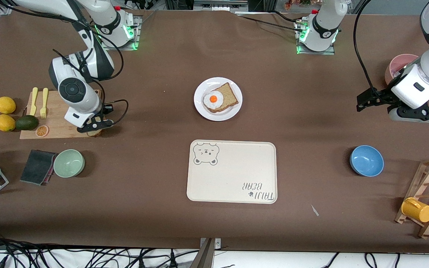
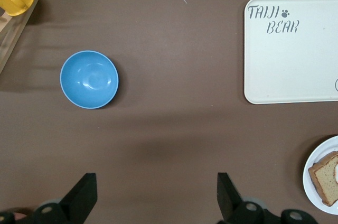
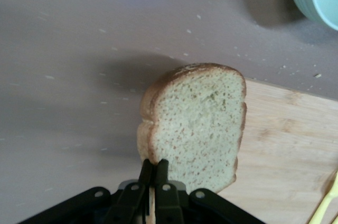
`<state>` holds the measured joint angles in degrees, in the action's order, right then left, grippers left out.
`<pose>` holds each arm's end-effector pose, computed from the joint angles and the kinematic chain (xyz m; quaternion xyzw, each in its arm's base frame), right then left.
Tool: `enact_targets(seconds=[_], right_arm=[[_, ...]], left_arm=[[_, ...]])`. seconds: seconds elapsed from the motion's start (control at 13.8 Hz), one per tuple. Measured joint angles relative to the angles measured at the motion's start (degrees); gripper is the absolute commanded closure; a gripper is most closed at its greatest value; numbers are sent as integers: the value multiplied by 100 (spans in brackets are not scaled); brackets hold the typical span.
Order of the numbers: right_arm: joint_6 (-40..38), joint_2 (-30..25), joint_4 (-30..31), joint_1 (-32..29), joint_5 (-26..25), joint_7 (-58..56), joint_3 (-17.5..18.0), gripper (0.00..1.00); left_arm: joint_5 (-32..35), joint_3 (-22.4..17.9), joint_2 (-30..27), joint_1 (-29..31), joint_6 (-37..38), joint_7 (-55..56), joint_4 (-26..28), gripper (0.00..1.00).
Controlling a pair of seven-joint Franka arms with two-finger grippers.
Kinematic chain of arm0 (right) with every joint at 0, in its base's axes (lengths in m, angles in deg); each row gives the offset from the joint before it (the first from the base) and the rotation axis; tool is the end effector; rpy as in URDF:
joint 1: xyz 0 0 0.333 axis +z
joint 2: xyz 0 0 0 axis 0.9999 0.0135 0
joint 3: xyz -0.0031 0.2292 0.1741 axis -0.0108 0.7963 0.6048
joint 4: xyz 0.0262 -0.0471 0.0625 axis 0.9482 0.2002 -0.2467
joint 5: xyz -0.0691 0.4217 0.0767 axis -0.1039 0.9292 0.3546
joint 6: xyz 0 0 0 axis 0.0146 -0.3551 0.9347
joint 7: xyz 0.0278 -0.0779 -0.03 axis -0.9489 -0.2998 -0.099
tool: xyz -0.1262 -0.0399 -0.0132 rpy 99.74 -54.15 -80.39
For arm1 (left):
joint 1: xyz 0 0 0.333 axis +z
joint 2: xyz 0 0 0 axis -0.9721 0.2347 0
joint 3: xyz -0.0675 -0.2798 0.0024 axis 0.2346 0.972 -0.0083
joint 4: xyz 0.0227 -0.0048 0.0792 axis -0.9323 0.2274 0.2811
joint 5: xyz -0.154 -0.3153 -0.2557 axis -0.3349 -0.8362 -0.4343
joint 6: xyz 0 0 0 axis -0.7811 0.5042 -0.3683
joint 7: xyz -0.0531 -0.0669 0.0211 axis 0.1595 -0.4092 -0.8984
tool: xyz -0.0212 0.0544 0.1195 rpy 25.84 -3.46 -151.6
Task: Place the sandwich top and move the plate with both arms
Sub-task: 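Lift the bread slice off the cutting board with the right gripper, then carry the bread slice over the white plate with the right gripper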
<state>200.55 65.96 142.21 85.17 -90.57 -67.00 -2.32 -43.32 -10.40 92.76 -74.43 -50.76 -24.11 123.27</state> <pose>0.5361 0.0968 0.1857 0.9797 0.1327 -0.1087 0.1035 0.6164 -0.0435 0.4952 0.9996 -0.0243 -0.0100 0.0110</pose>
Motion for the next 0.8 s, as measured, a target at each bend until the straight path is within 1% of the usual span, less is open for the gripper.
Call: enact_targets(seconds=[0.15, 0.36, 0.51, 0.65, 0.8], right_arm=[[-377, -1, -364, 6, 307, 120, 256, 100], [-710, 4, -700, 19, 397, 626, 641, 100], [-741, 19, -848, 87, 539, 1121, 907, 100], [-746, 74, -1040, 358, 827, 1643, 1031, 100], [-853, 147, -1311, 827, 1120, 2253, 1058, 100]], left_arm=[[0, 0, 0, 0, 0, 0, 0, 0], [0, 0, 1, 0, 0, 0, 0, 0], [0, 0, 7, -2, 0, 0, 0, 0], [0, 6, 22, -3, -33, 0, 0, 0], [0, 1, 36, -2, -56, 0, 0, 0]])
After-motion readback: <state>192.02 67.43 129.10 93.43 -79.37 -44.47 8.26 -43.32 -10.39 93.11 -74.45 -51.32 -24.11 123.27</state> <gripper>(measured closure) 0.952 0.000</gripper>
